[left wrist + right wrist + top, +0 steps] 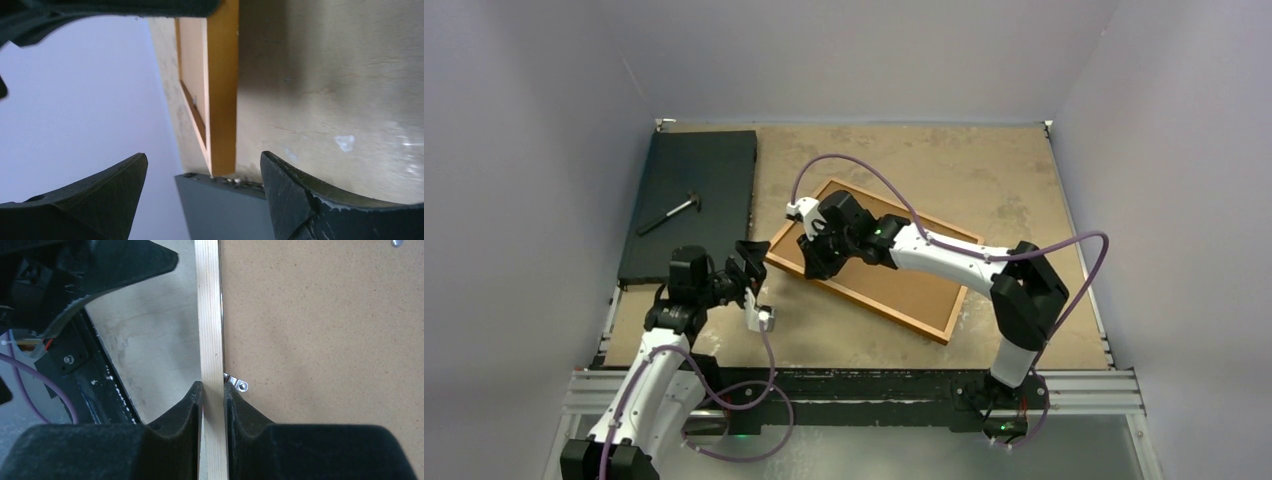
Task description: Put the photo into the frame
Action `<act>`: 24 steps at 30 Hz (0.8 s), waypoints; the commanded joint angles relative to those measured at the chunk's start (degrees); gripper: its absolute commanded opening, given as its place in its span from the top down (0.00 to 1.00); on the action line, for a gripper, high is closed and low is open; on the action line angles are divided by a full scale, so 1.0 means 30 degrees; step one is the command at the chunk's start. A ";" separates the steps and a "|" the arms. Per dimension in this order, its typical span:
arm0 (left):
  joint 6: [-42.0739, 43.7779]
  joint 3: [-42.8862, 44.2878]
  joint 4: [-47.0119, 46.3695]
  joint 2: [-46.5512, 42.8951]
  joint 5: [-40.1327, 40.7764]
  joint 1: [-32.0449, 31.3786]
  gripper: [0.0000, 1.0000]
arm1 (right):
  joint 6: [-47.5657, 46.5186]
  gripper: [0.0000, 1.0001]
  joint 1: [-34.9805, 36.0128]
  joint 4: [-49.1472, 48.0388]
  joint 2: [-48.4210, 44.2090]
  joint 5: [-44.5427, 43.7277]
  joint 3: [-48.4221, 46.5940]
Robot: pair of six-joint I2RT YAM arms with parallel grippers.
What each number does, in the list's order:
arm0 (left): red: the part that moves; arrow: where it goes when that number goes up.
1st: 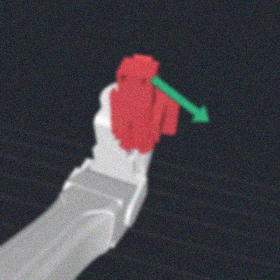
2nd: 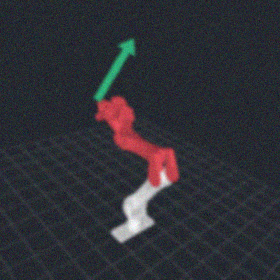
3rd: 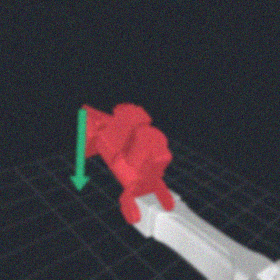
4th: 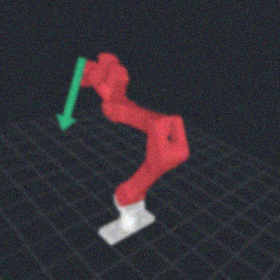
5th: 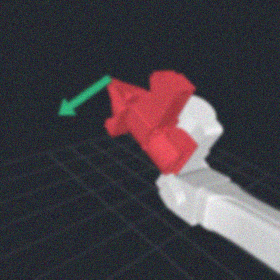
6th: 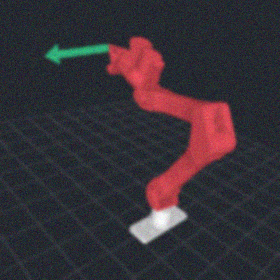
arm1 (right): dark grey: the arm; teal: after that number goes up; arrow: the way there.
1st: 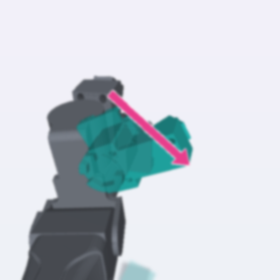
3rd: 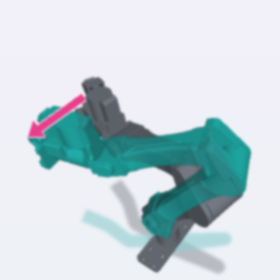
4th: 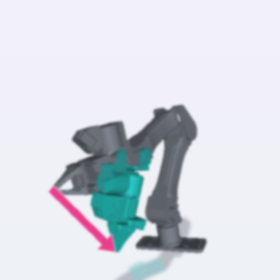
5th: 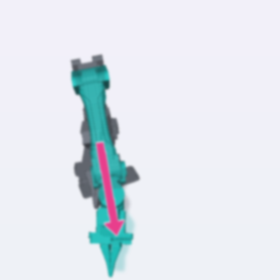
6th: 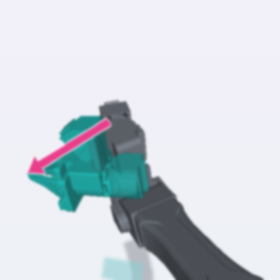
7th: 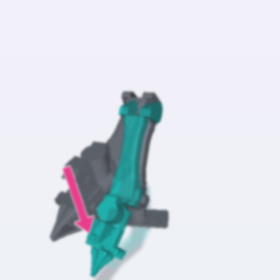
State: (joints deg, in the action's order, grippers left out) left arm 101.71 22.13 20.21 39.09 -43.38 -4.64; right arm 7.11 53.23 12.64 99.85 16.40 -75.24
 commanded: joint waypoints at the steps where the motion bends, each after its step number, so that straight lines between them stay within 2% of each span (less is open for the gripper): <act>1: 0.0931 -0.0297 -0.4293 0.0292 -0.1502 -0.0628 0.20 | 0.0614 1.00 0.0028 -0.0551 -0.0188 0.1796 -0.1887; 8: 0.2648 -0.0206 -0.3924 0.1128 -0.0637 -0.2118 0.26 | 0.0951 1.00 -0.0030 -0.0313 -0.0004 0.2155 -0.2797; 11: 0.3259 -0.0120 -0.3714 0.1519 0.0014 -0.2628 0.32 | 0.1054 1.00 -0.0057 -0.0294 -0.0074 0.2277 -0.2966; 14: 0.2464 -0.0015 -0.4546 0.1873 0.0748 -0.3076 0.41 | 0.1152 1.00 -0.0119 -0.0231 -0.0229 0.2475 -0.3141; 18: 0.1131 0.0381 -0.5261 0.2319 0.1528 -0.3430 0.55 | 0.1234 1.00 -0.0178 -0.0199 -0.0468 0.2530 -0.3244; 23: 0.0410 0.0888 -0.5127 0.2395 0.1564 -0.3522 0.85 | 0.1120 1.00 -0.0208 0.0195 -0.0741 0.1683 -0.3191; 24: 0.0169 0.0984 -0.5011 0.2341 0.1527 -0.3542 0.90 | 0.0925 0.93 -0.0226 0.0394 -0.0861 0.1406 -0.3161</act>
State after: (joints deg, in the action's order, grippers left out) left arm 103.72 21.69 7.64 46.50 -38.37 -14.57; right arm 10.11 52.47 14.61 100.97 20.51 -81.54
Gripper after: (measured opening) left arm 0.225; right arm 0.201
